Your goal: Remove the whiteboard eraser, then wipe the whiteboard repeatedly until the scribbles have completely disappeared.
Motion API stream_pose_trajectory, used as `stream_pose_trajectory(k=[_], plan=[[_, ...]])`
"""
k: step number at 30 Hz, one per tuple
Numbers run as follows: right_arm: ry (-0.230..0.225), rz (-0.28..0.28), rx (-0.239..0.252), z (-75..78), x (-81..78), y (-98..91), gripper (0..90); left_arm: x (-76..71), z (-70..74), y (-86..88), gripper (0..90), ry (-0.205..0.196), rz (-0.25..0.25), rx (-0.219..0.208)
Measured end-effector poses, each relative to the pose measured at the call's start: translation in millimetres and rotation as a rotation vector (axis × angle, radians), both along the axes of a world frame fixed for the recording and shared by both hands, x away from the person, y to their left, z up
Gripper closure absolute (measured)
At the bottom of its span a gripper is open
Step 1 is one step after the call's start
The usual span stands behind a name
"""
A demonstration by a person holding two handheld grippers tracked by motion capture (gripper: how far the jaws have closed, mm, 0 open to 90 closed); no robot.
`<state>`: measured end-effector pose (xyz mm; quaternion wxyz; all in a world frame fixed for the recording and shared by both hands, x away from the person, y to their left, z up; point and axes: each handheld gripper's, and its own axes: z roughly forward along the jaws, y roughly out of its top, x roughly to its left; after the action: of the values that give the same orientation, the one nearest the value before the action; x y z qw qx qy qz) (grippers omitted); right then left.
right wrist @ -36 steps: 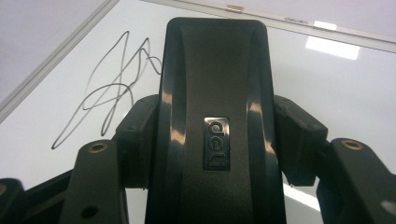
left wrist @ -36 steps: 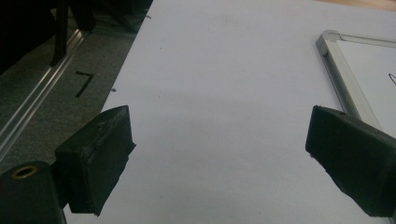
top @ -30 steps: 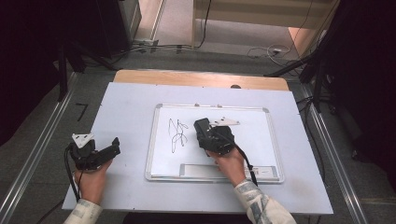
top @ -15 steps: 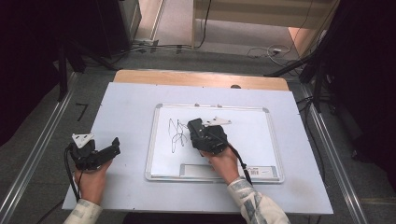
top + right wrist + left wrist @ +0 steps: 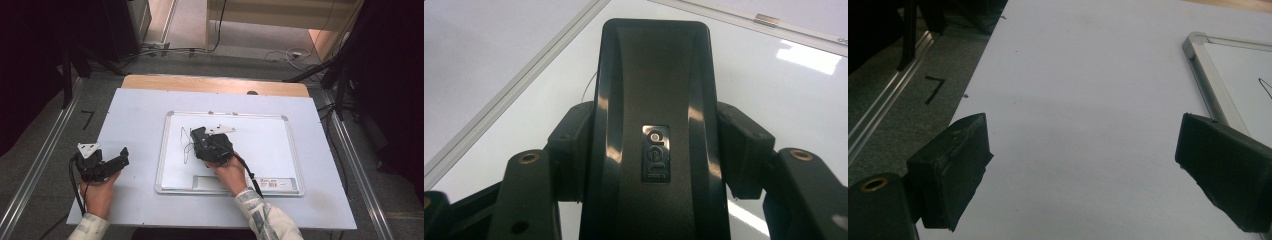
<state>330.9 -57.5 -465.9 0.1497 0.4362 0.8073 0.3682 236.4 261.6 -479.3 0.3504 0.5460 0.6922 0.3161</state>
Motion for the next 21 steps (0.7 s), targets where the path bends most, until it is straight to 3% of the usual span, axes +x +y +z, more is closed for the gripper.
stream_pose_trajectory(k=[21], plan=[[-0.001, 0.016, -0.008, -1.7, 2.2, 11.2, 37.1, -0.1, 0.7, -0.5, 7.7, -0.003, -0.002, 0.0]])
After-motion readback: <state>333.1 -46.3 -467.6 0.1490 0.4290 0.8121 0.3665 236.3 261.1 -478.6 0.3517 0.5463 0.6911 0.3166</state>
